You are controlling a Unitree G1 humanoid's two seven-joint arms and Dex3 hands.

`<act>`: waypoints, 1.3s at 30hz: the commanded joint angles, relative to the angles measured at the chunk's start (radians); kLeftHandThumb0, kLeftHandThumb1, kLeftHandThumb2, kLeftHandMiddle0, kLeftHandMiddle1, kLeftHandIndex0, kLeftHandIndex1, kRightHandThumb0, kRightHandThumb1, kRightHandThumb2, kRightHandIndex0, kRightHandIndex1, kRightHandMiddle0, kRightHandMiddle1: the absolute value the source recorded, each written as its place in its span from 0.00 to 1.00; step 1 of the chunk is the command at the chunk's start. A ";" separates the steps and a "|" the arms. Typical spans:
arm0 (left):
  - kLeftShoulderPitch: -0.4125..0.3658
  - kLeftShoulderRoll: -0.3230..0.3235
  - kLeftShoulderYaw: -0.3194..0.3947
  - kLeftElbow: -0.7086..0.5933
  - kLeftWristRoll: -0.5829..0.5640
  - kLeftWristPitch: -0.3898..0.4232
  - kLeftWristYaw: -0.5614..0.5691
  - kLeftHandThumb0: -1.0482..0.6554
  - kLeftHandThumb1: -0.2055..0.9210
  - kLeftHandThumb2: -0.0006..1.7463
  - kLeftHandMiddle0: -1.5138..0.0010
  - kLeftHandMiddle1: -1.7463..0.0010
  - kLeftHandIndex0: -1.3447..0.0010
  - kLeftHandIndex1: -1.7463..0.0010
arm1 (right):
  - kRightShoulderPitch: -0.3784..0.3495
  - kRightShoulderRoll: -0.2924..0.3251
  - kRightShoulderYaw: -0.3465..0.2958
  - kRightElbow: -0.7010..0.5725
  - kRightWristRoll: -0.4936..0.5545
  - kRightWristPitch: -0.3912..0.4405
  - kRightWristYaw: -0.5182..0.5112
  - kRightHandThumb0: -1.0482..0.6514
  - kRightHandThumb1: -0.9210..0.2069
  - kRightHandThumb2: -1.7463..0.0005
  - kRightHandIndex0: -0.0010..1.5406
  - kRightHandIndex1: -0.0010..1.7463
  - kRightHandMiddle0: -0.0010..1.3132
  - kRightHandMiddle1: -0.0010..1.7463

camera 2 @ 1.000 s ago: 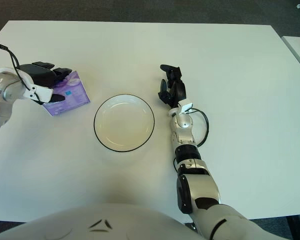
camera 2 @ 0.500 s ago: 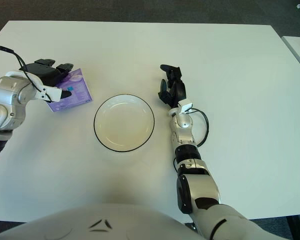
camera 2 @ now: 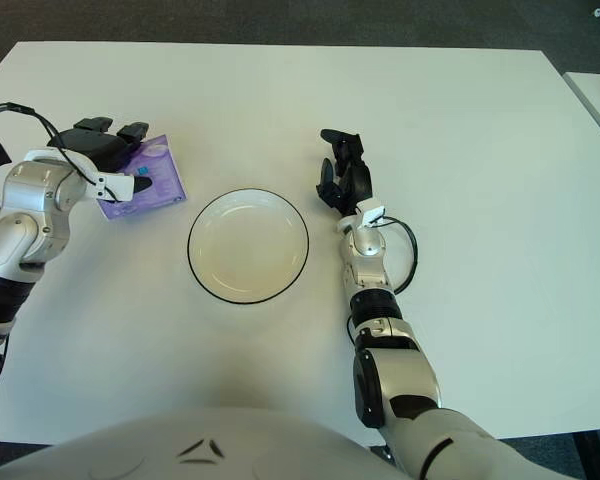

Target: Put the tissue paper into the plate.

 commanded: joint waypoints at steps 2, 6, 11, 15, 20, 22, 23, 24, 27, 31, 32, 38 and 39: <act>0.047 0.003 -0.036 0.030 0.011 -0.007 -0.008 0.00 1.00 0.49 0.86 0.89 1.00 1.00 | 0.222 0.041 0.001 0.152 0.001 0.076 -0.008 0.26 0.00 0.56 0.22 0.13 0.01 0.64; 0.047 0.029 -0.040 0.043 -0.012 -0.052 -0.005 0.01 1.00 0.48 0.75 0.72 1.00 0.91 | 0.224 0.039 -0.001 0.149 0.003 0.078 -0.004 0.26 0.00 0.56 0.22 0.13 0.00 0.63; 0.047 0.077 -0.030 0.090 -0.086 -0.188 0.058 0.03 1.00 0.45 0.66 0.53 0.91 0.43 | 0.227 0.035 -0.001 0.143 0.005 0.084 0.001 0.25 0.00 0.55 0.21 0.14 0.00 0.63; 0.041 0.099 -0.025 0.128 -0.130 -0.265 0.106 0.05 1.00 0.38 0.56 0.29 0.72 0.09 | 0.230 0.033 -0.002 0.137 0.006 0.088 0.002 0.25 0.00 0.55 0.21 0.14 0.00 0.64; 0.039 0.117 -0.026 0.153 -0.154 -0.319 0.145 0.06 1.00 0.34 0.47 0.13 0.60 0.02 | 0.232 0.032 -0.004 0.133 0.006 0.088 -0.001 0.25 0.00 0.55 0.21 0.14 0.01 0.64; 0.042 0.123 -0.021 0.168 -0.168 -0.340 0.165 0.06 1.00 0.33 0.45 0.09 0.57 0.01 | 0.234 0.032 -0.004 0.129 0.004 0.090 -0.003 0.25 0.00 0.55 0.21 0.14 0.01 0.64; 0.042 0.126 -0.021 0.173 -0.172 -0.347 0.170 0.06 1.00 0.32 0.43 0.06 0.54 0.00 | 0.234 0.031 -0.004 0.127 0.003 0.091 -0.004 0.25 0.00 0.55 0.21 0.14 0.01 0.64; 0.041 0.128 -0.021 0.176 -0.176 -0.352 0.173 0.06 1.00 0.31 0.42 0.04 0.51 0.00 | 0.235 0.031 -0.003 0.126 0.003 0.092 -0.005 0.25 0.00 0.55 0.21 0.14 0.01 0.64; 0.033 0.135 -0.027 0.193 -0.182 -0.369 0.175 0.07 1.00 0.29 0.38 0.01 0.46 0.00 | 0.236 0.030 -0.003 0.123 0.000 0.097 -0.006 0.25 0.00 0.54 0.21 0.14 0.01 0.64; 0.025 0.145 -0.036 0.209 -0.179 -0.385 0.186 0.12 0.98 0.28 0.33 0.00 0.40 0.00 | 0.237 0.028 -0.003 0.120 0.000 0.104 -0.008 0.25 0.00 0.54 0.21 0.14 0.01 0.64; 0.027 0.145 -0.037 0.211 -0.172 -0.384 0.198 0.16 0.95 0.30 0.31 0.00 0.37 0.00 | 0.237 0.028 -0.004 0.120 0.001 0.107 -0.008 0.25 0.00 0.54 0.21 0.14 0.02 0.64; 0.046 0.134 -0.028 0.209 -0.155 -0.371 0.255 0.30 0.77 0.48 0.27 0.00 0.31 0.00 | 0.236 0.029 -0.009 0.121 0.010 0.114 -0.002 0.25 0.00 0.54 0.22 0.15 0.05 0.65; 0.049 0.133 -0.026 0.209 -0.155 -0.369 0.265 0.31 0.75 0.51 0.27 0.00 0.30 0.00 | 0.236 0.030 -0.010 0.121 0.012 0.114 0.000 0.25 0.00 0.54 0.22 0.15 0.07 0.66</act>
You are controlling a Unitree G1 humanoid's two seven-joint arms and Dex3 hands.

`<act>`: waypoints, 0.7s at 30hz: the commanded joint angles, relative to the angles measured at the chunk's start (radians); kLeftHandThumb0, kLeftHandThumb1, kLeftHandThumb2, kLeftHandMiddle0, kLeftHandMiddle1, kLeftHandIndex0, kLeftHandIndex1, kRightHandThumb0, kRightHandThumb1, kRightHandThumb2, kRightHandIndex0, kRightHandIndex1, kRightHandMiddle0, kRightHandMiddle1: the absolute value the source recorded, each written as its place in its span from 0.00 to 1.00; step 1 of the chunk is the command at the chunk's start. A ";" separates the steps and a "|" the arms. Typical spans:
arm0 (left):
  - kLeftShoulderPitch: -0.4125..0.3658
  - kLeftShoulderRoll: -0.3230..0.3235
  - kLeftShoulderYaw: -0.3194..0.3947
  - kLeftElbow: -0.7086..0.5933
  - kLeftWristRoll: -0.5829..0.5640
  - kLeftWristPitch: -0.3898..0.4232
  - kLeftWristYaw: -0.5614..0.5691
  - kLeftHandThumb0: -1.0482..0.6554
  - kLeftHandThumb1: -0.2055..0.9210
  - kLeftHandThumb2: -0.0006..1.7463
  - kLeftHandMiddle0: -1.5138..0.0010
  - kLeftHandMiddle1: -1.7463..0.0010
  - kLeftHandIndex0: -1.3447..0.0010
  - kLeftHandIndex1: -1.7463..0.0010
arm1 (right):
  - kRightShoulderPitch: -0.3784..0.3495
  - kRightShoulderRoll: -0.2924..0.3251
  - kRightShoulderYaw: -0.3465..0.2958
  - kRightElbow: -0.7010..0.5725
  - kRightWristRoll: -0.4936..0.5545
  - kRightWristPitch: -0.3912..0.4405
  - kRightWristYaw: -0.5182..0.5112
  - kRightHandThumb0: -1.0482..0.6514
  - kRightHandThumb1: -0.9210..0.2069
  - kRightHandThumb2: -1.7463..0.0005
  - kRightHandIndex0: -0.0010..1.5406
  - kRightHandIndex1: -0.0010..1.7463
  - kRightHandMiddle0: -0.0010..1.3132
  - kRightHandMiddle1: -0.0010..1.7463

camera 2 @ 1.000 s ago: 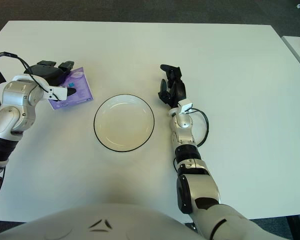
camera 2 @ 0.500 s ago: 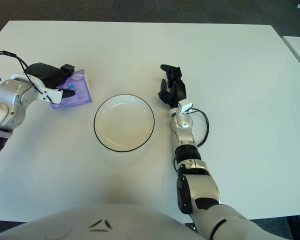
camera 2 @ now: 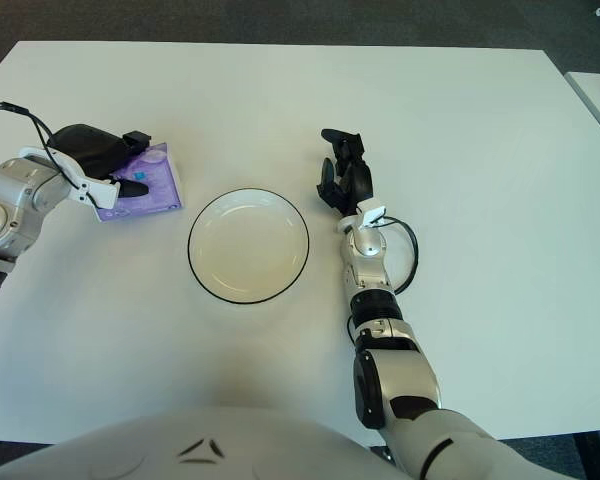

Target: Put the tissue paper into the plate.

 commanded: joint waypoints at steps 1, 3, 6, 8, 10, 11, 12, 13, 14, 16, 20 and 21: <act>0.069 0.012 -0.036 0.041 0.024 -0.016 0.024 0.32 0.74 0.51 0.26 0.00 0.30 0.00 | 0.230 0.031 -0.007 0.137 0.014 0.105 0.002 0.25 0.00 0.54 0.22 0.15 0.07 0.66; 0.078 0.002 -0.030 0.039 0.026 -0.007 0.059 0.34 0.72 0.55 0.26 0.00 0.29 0.00 | 0.229 0.033 -0.011 0.138 0.020 0.105 0.007 0.25 0.00 0.55 0.23 0.16 0.10 0.67; 0.094 -0.016 -0.020 0.036 0.035 0.010 0.125 0.37 0.69 0.58 0.24 0.00 0.29 0.00 | 0.228 0.034 -0.015 0.140 0.027 0.103 0.015 0.26 0.00 0.56 0.23 0.17 0.13 0.68; 0.099 -0.022 -0.019 0.037 0.043 0.018 0.158 0.38 0.67 0.60 0.23 0.00 0.29 0.00 | 0.227 0.035 -0.017 0.141 0.030 0.102 0.020 0.26 0.00 0.56 0.24 0.17 0.14 0.68; 0.105 -0.029 -0.020 0.042 0.053 0.021 0.210 0.38 0.66 0.60 0.22 0.00 0.30 0.00 | 0.226 0.035 -0.020 0.142 0.032 0.101 0.024 0.27 0.00 0.56 0.24 0.17 0.14 0.68; 0.110 -0.036 -0.019 0.049 0.062 0.019 0.258 0.39 0.63 0.62 0.21 0.00 0.28 0.00 | 0.226 0.036 -0.021 0.143 0.033 0.099 0.028 0.27 0.00 0.57 0.24 0.18 0.16 0.69; 0.114 -0.040 -0.019 0.055 0.069 0.018 0.292 0.40 0.61 0.64 0.20 0.00 0.26 0.00 | 0.226 0.037 -0.022 0.143 0.034 0.098 0.030 0.27 0.00 0.57 0.25 0.18 0.17 0.69; 0.120 -0.053 -0.010 0.064 0.060 0.009 0.346 0.41 0.60 0.65 0.19 0.00 0.25 0.00 | 0.226 0.037 -0.024 0.143 0.035 0.097 0.034 0.27 0.00 0.57 0.25 0.18 0.18 0.69; 0.124 -0.061 -0.004 0.070 0.052 0.003 0.378 0.42 0.57 0.67 0.18 0.00 0.23 0.00 | 0.226 0.037 -0.025 0.143 0.035 0.096 0.036 0.28 0.00 0.58 0.25 0.19 0.19 0.69; 0.129 -0.071 0.004 0.079 0.037 -0.006 0.427 0.43 0.54 0.70 0.16 0.00 0.21 0.00 | 0.226 0.038 -0.027 0.144 0.036 0.096 0.039 0.28 0.00 0.58 0.25 0.21 0.21 0.69; 0.144 -0.091 0.031 0.077 -0.004 -0.033 0.521 0.44 0.53 0.71 0.15 0.00 0.19 0.00 | 0.224 0.037 -0.030 0.147 0.038 0.096 0.048 0.29 0.00 0.59 0.25 0.23 0.22 0.69; 0.147 -0.093 0.035 0.076 -0.010 -0.038 0.535 0.44 0.53 0.71 0.15 0.00 0.19 0.00 | 0.224 0.036 -0.031 0.147 0.038 0.096 0.049 0.29 0.00 0.59 0.25 0.23 0.22 0.69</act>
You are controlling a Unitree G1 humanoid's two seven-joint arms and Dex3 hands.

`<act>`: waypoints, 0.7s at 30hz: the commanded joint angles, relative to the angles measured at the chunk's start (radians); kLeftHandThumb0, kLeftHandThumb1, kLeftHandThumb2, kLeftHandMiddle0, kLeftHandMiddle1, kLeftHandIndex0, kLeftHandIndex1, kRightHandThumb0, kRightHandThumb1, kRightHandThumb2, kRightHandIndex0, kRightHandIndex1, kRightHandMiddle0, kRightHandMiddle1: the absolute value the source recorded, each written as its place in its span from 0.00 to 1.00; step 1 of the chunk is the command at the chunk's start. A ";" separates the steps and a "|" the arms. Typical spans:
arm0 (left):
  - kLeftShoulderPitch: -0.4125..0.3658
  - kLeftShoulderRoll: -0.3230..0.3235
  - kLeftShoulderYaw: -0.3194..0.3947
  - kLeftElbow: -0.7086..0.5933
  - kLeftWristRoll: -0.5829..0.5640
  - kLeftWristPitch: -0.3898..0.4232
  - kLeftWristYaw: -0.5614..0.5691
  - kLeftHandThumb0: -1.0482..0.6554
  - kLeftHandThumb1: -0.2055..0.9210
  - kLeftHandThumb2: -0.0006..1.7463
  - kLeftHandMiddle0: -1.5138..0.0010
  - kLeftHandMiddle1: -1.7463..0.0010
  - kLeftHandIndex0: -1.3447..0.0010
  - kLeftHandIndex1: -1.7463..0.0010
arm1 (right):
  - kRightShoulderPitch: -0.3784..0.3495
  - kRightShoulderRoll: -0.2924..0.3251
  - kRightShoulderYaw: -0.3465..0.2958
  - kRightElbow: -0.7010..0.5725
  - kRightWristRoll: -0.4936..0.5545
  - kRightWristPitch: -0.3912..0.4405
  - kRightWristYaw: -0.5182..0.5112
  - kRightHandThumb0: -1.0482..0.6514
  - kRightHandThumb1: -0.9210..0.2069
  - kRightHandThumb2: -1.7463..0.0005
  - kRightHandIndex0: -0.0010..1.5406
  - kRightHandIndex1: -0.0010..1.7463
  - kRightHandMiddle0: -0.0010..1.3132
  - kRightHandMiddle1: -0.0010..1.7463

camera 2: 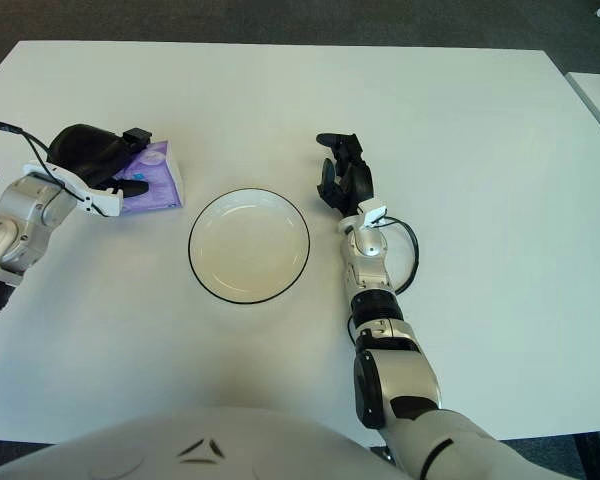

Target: Put the tissue paper into the plate.

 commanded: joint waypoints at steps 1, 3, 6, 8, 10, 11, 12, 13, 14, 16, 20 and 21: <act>0.066 -0.042 0.028 0.035 -0.038 -0.043 0.146 0.44 0.53 0.71 0.15 0.00 0.20 0.00 | 0.223 0.036 -0.015 0.148 0.031 0.096 0.014 0.29 0.00 0.59 0.25 0.24 0.23 0.69; 0.061 -0.075 0.052 0.067 -0.075 -0.075 0.238 0.45 0.54 0.71 0.15 0.00 0.20 0.00 | 0.221 0.036 -0.018 0.152 0.035 0.100 0.020 0.31 0.00 0.59 0.25 0.26 0.25 0.70; 0.046 -0.104 0.073 0.101 -0.106 -0.101 0.319 0.46 0.54 0.70 0.16 0.00 0.21 0.00 | 0.218 0.035 -0.021 0.157 0.037 0.103 0.027 0.32 0.00 0.59 0.24 0.28 0.26 0.70; 0.034 -0.118 0.082 0.120 -0.120 -0.115 0.356 0.46 0.53 0.70 0.16 0.00 0.22 0.00 | 0.216 0.034 -0.023 0.161 0.036 0.103 0.031 0.32 0.00 0.59 0.24 0.29 0.26 0.70; 0.027 -0.130 0.090 0.134 -0.138 -0.131 0.385 0.47 0.53 0.70 0.16 0.00 0.23 0.00 | 0.214 0.033 -0.023 0.165 0.035 0.102 0.033 0.32 0.00 0.59 0.23 0.29 0.25 0.70; 0.024 -0.137 0.095 0.143 -0.152 -0.145 0.402 0.47 0.53 0.70 0.16 0.00 0.23 0.00 | 0.213 0.033 -0.024 0.167 0.035 0.102 0.034 0.32 0.00 0.59 0.23 0.29 0.24 0.69; 0.021 -0.142 0.099 0.149 -0.161 -0.155 0.415 0.48 0.53 0.70 0.16 0.00 0.23 0.00 | 0.212 0.033 -0.024 0.168 0.034 0.102 0.034 0.33 0.00 0.59 0.23 0.29 0.24 0.69; 0.015 -0.152 0.105 0.158 -0.177 -0.170 0.434 0.48 0.53 0.70 0.17 0.00 0.23 0.00 | 0.211 0.033 -0.024 0.170 0.033 0.102 0.036 0.33 0.00 0.59 0.23 0.30 0.23 0.69; 0.011 -0.158 0.110 0.166 -0.187 -0.181 0.447 0.49 0.52 0.70 0.17 0.00 0.23 0.00 | 0.211 0.032 -0.024 0.171 0.032 0.101 0.037 0.33 0.00 0.58 0.23 0.30 0.22 0.68; -0.002 -0.174 0.121 0.179 -0.211 -0.201 0.473 0.50 0.52 0.70 0.17 0.00 0.24 0.00 | 0.210 0.031 -0.023 0.175 0.030 0.098 0.040 0.33 0.00 0.58 0.23 0.30 0.22 0.68; -0.026 -0.193 0.136 0.200 -0.234 -0.230 0.511 0.51 0.50 0.71 0.17 0.00 0.24 0.00 | 0.211 0.032 -0.021 0.175 0.025 0.095 0.040 0.33 0.00 0.58 0.22 0.30 0.21 0.67; -0.035 -0.198 0.139 0.207 -0.239 -0.239 0.526 0.51 0.50 0.71 0.17 0.00 0.24 0.00 | 0.211 0.032 -0.019 0.175 0.023 0.092 0.039 0.33 0.00 0.58 0.22 0.30 0.21 0.67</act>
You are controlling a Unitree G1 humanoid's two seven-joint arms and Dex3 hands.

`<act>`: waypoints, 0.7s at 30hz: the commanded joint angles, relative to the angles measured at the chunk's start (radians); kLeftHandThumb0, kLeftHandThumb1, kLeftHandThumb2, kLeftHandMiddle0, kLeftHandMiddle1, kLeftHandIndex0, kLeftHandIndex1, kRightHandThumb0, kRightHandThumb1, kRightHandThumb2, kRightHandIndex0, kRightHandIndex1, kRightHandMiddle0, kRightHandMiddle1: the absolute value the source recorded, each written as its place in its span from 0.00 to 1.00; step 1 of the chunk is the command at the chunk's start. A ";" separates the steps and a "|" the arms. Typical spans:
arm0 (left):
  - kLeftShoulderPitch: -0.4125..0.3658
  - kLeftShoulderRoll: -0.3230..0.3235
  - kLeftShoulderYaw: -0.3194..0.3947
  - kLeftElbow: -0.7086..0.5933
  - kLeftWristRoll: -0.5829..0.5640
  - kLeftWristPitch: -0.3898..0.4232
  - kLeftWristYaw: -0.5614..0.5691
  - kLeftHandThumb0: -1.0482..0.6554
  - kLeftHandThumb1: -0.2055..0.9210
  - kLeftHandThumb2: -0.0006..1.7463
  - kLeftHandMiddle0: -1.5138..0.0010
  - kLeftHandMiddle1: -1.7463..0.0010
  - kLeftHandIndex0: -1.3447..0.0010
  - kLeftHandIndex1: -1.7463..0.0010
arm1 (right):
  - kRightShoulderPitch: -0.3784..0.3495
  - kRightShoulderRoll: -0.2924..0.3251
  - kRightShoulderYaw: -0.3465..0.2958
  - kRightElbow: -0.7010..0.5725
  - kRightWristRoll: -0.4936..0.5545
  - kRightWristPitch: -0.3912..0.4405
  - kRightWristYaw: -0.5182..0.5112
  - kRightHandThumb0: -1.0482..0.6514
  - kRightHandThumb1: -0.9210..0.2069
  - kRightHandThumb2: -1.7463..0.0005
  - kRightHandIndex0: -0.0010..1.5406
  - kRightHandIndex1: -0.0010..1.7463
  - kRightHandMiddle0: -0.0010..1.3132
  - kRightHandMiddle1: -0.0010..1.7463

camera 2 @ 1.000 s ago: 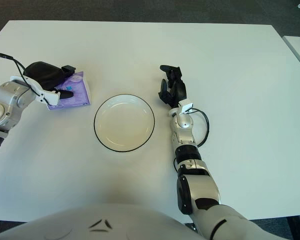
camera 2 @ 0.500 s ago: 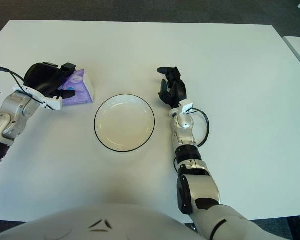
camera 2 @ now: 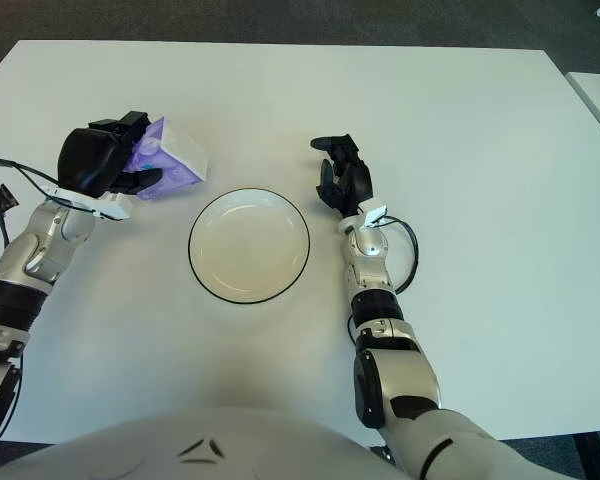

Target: Put the tissue paper into the plate.

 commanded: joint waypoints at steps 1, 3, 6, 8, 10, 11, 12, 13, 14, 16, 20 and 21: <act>-0.048 -0.024 0.052 0.039 -0.047 -0.051 0.097 0.52 0.49 0.72 0.18 0.00 0.24 0.00 | 0.213 0.031 -0.012 0.175 0.020 0.089 0.001 0.33 0.00 0.58 0.22 0.30 0.21 0.67; -0.060 -0.030 0.056 0.049 -0.053 -0.062 0.116 0.52 0.49 0.72 0.18 0.00 0.24 0.00 | 0.214 0.031 -0.009 0.174 0.016 0.086 0.000 0.32 0.00 0.57 0.22 0.30 0.22 0.68; -0.075 -0.038 0.064 0.056 -0.064 -0.068 0.127 0.52 0.49 0.73 0.18 0.00 0.24 0.00 | 0.215 0.030 -0.007 0.173 0.014 0.086 0.003 0.31 0.00 0.57 0.23 0.30 0.22 0.68; -0.082 -0.042 0.068 0.058 -0.069 -0.068 0.130 0.52 0.48 0.73 0.18 0.00 0.23 0.00 | 0.214 0.030 -0.007 0.175 0.015 0.086 0.004 0.31 0.00 0.56 0.22 0.30 0.21 0.68; -0.088 -0.047 0.071 0.056 -0.076 -0.065 0.127 0.52 0.48 0.74 0.17 0.00 0.23 0.00 | 0.213 0.030 -0.007 0.178 0.015 0.086 0.005 0.31 0.00 0.56 0.22 0.30 0.21 0.67; -0.090 -0.049 0.073 0.055 -0.080 -0.064 0.125 0.52 0.48 0.74 0.17 0.00 0.23 0.00 | 0.213 0.030 -0.007 0.178 0.015 0.086 0.005 0.31 0.00 0.56 0.22 0.30 0.20 0.67; -0.092 -0.053 0.076 0.049 -0.088 -0.061 0.119 0.52 0.48 0.74 0.17 0.00 0.23 0.00 | 0.213 0.030 -0.007 0.178 0.015 0.086 0.004 0.31 0.00 0.56 0.22 0.31 0.20 0.67; -0.094 -0.055 0.078 0.045 -0.093 -0.059 0.115 0.52 0.48 0.74 0.17 0.00 0.23 0.00 | 0.212 0.030 -0.007 0.179 0.015 0.086 0.004 0.31 0.00 0.56 0.22 0.31 0.21 0.67; -0.096 -0.058 0.080 0.039 -0.100 -0.057 0.109 0.52 0.47 0.74 0.17 0.00 0.23 0.00 | 0.212 0.031 -0.007 0.179 0.014 0.087 0.003 0.31 0.00 0.56 0.22 0.31 0.21 0.67; -0.100 -0.062 0.085 0.024 -0.111 -0.054 0.096 0.52 0.47 0.75 0.17 0.00 0.22 0.00 | 0.211 0.031 -0.006 0.179 0.013 0.089 0.002 0.32 0.00 0.57 0.23 0.31 0.21 0.67; -0.111 -0.071 0.086 -0.011 -0.127 -0.050 0.073 0.53 0.46 0.75 0.16 0.00 0.22 0.00 | 0.210 0.032 -0.004 0.180 0.010 0.090 -0.001 0.32 0.00 0.58 0.23 0.31 0.23 0.68; -0.114 -0.076 0.084 -0.025 -0.129 -0.047 0.067 0.53 0.46 0.75 0.16 0.00 0.22 0.00 | 0.209 0.032 -0.004 0.181 0.010 0.089 -0.001 0.32 0.00 0.58 0.23 0.31 0.23 0.68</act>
